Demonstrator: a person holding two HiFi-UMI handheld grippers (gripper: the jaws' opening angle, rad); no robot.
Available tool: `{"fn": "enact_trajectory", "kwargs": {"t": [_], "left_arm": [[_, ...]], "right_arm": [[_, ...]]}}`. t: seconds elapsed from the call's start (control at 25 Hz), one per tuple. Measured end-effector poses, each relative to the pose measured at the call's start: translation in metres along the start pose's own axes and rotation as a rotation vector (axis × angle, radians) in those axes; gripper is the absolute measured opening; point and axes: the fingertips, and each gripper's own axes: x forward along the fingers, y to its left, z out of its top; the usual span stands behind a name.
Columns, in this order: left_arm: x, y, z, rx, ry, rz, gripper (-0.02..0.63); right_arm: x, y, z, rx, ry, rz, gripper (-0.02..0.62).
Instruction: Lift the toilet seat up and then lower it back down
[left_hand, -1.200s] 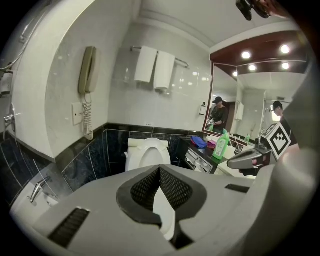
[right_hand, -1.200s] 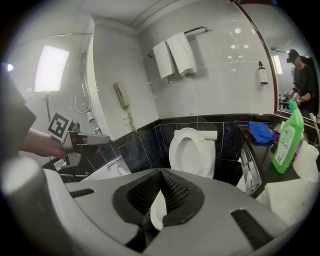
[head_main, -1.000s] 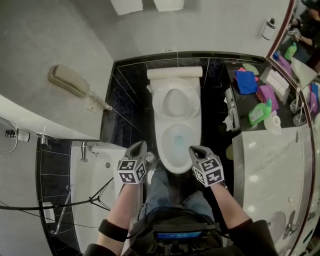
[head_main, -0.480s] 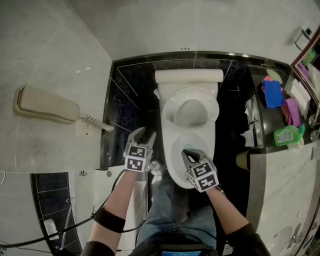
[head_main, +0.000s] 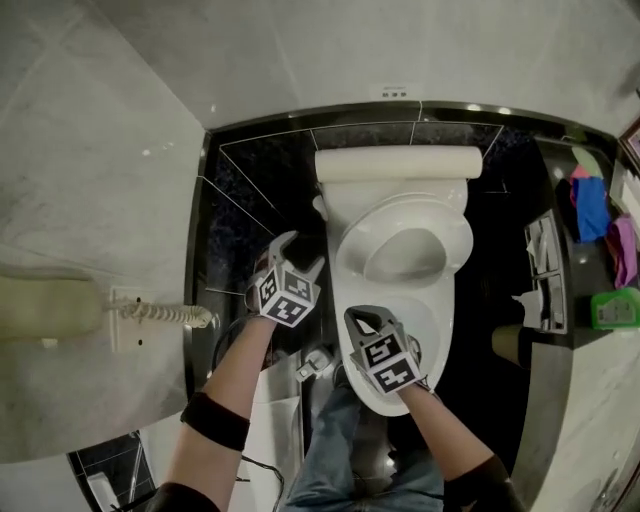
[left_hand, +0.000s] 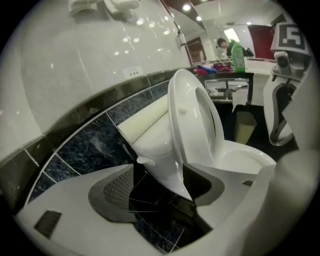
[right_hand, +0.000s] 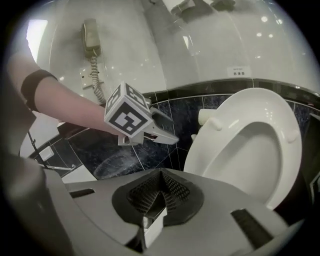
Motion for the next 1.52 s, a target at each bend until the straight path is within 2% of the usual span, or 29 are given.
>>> {"fn": "enact_trajectory", "kwargs": {"t": [0.12,0.2,0.4,0.76,1.12,1.32,1.44,1.52], "left_arm": [[0.036,0.009,-0.007,0.087,0.015,-0.04,0.31],[0.058,0.012,-0.012,0.172,0.035,-0.063,0.313],[0.104,0.029,-0.024,0.373,0.096,-0.076,0.313],[0.149,0.037,-0.034,0.517,0.163,-0.125,0.313],[0.174,0.037,-0.05,0.567,0.221,-0.138,0.313],[0.177,0.036,-0.047,0.525,0.212,-0.167,0.295],[0.18,0.032,-0.056,0.552,0.249,-0.195,0.285],[0.184,0.027,-0.063,0.534,0.269,-0.21,0.285]], "right_arm": [[0.032,-0.004,-0.001,-0.008,0.005,0.009,0.005],[0.048,-0.008,-0.002,0.001,0.006,0.014,0.005],[0.08,-0.013,-0.005,0.016,0.005,0.024,0.005],[0.102,-0.022,-0.013,0.053,-0.003,0.03,0.005],[0.112,-0.024,-0.023,0.071,0.005,0.044,0.005],[0.117,-0.027,-0.023,0.082,0.001,0.048,0.005],[0.121,-0.026,-0.025,0.086,0.004,0.053,0.005],[0.123,-0.024,-0.025,0.089,0.004,0.057,0.005]]}}
